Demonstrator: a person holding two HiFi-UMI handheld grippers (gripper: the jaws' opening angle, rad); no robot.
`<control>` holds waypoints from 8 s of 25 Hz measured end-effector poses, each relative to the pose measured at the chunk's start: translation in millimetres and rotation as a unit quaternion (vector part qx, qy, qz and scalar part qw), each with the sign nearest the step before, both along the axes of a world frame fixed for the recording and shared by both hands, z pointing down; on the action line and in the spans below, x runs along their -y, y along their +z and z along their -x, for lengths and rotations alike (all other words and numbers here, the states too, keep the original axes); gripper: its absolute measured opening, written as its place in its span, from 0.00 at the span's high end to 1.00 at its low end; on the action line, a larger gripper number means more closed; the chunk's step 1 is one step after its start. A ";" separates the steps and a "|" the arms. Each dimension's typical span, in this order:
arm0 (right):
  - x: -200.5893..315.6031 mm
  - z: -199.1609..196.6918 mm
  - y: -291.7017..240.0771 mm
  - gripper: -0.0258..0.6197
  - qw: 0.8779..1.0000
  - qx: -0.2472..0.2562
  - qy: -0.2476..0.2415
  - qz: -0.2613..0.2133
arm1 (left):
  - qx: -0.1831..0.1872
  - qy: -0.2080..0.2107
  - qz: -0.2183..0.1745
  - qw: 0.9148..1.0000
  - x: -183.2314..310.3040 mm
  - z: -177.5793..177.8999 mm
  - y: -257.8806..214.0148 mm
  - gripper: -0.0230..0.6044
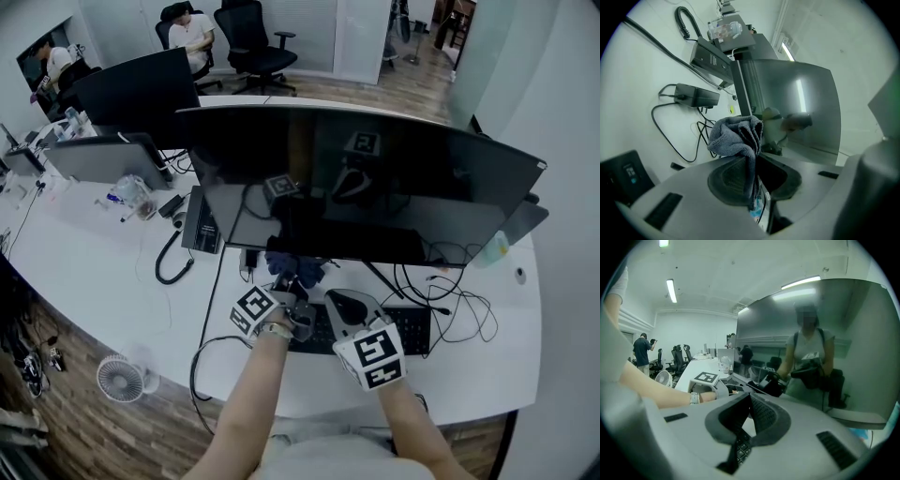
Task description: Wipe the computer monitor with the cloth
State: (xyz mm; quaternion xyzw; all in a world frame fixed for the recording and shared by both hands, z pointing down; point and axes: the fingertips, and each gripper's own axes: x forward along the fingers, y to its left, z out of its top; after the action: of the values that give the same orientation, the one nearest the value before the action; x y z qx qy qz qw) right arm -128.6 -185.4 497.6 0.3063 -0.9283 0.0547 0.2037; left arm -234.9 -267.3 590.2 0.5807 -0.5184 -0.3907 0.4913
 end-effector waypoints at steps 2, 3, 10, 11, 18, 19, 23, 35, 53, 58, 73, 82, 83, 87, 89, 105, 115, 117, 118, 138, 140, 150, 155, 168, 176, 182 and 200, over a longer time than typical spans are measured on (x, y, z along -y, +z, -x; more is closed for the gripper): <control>0.0 -3.8 -0.6 0.95 1.000 0.004 0.002 0.000 | -0.002 0.002 0.002 1.000 0.2 -5.2 0.1 0.87; 0.3 -6.5 -0.6 0.95 1.000 0.005 0.003 0.000 | -0.003 0.002 0.002 1.000 0.4 -7.1 0.1 0.87; 2.7 -26.8 3.5 0.95 1.000 0.018 0.017 0.011 | -0.002 0.004 0.005 1.000 2.7 -23.1 -1.1 0.87; 2.7 -29.1 3.7 0.95 1.000 0.020 0.017 0.012 | -0.002 0.004 0.004 1.000 3.1 -25.7 -0.9 0.87; 2.1 -44.7 7.0 0.95 0.999 0.025 0.015 0.020 | -0.005 0.001 0.006 1.000 5.9 -37.6 -2.2 0.87; 2.4 -47.0 7.4 0.95 0.999 0.026 0.015 0.021 | -0.005 0.000 0.007 1.000 6.3 -39.4 -2.3 0.87; 6.0 -56.8 7.3 0.95 0.999 0.030 0.018 0.022 | -0.002 0.002 0.008 1.000 7.6 -50.0 -2.8 0.87; 24.0 -94.9 11.6 0.95 0.998 0.026 0.052 0.026 | -0.001 0.005 0.013 1.000 12.8 -85.6 -3.3 0.87; 23.7 -149.6 20.9 0.95 0.997 0.018 0.059 0.041 | -0.009 0.008 0.016 1.000 20.9 -139.4 -4.9 0.87; 24.4 -160.5 20.8 0.95 0.997 0.018 0.065 0.041 | -0.014 0.015 0.016 1.000 23.7 -153.1 -4.0 0.87; 27.2 -213.4 18.6 0.95 0.996 0.027 0.072 0.043 | -0.015 0.026 0.020 0.999 31.9 -213.2 -9.0 0.87; 30.8 -240.6 18.7 0.95 0.995 0.035 0.082 0.044 | -0.021 0.014 0.019 0.999 35.2 -231.6 -9.8 0.87; 31.0 -242.9 18.5 0.95 0.995 0.036 0.083 0.045 | -0.022 0.013 0.019 1.000 35.5 -233.6 -10.2 0.87; 31.9 -252.1 19.3 0.95 0.994 0.040 0.088 0.047 | -0.019 0.016 0.015 1.000 37.0 -244.4 -11.1 0.87; 32.0 -256.6 19.9 0.95 0.994 0.041 0.089 0.047 | -0.020 0.017 0.015 1.000 38.0 -250.1 -10.9 0.87; 37.8 -292.9 24.3 0.95 0.991 0.049 0.112 0.056 | -0.029 0.039 0.012 0.999 45.1 -296.9 -12.5 0.87; 44.1 -317.0 24.7 0.95 0.988 0.055 0.132 0.056 | -0.021 0.076 0.010 0.997 51.6 -336.5 -12.6 0.87; 44.4 -321.3 25.0 0.95 0.988 0.056 0.135 0.057 | -0.019 0.085 0.011 0.996 53.1 -346.3 -12.9 0.87; 44.6 -323.4 25.3 0.95 0.987 0.056 0.137 0.057 | -0.019 0.090 0.011 0.996 53.8 -351.3 -13.0 0.87; 58.6 -367.2 19.7 0.95 0.978 0.080 0.181 0.065 | -0.022 0.148 0.008 0.989 61.7 -420.4 -14.7 0.87; 58.4 -371.8 19.6 0.95 0.978 0.079 0.184 0.063 | -0.024 0.150 0.008 0.988 62.2 -425.0 -14.2 0.87; 58.1 -399.0 20.3 0.95 0.970 0.087 0.218 0.056 | -0.031 0.179 -0.002 0.983 62.9 -458.5 -23.8 0.87; 59.2 -402.9 7.6 0.95 0.970 0.097 0.221 0.038 | -0.024 0.194 -0.012 0.981 62.0 -470.2 -29.7 0.87; 60.5 -410.1 -0.9 0.95 0.966 0.102 0.236 0.022 | -0.010 0.199 -0.042 0.979 71.6 -471.3 -56.3 0.87; 61.0 -407.4 -0.3 0.95 0.967 0.095 0.234 0.021 | 0.003 0.189 -0.050 0.981 75.3 -455.2 -64.6 0.87; 62.3 -405.5 -2.4 0.95 0.969 0.090 0.231 0.018 | 0.018 0.187 -0.049 0.981 77.9 -446.5 -70.2 0.87; 59.8 -402.9 -10.4 0.95 0.970 0.087 0.229 0.009 | 0.024 0.188 -0.063 0.980 82.3 -442.0 -94.4 0.87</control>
State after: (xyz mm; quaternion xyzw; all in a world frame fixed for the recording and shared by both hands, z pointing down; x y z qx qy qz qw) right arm 274.2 -245.2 487.2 0.5025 -0.8473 0.1350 0.1070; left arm 207.1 -349.6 495.9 0.7069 -0.3859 -0.3088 0.5060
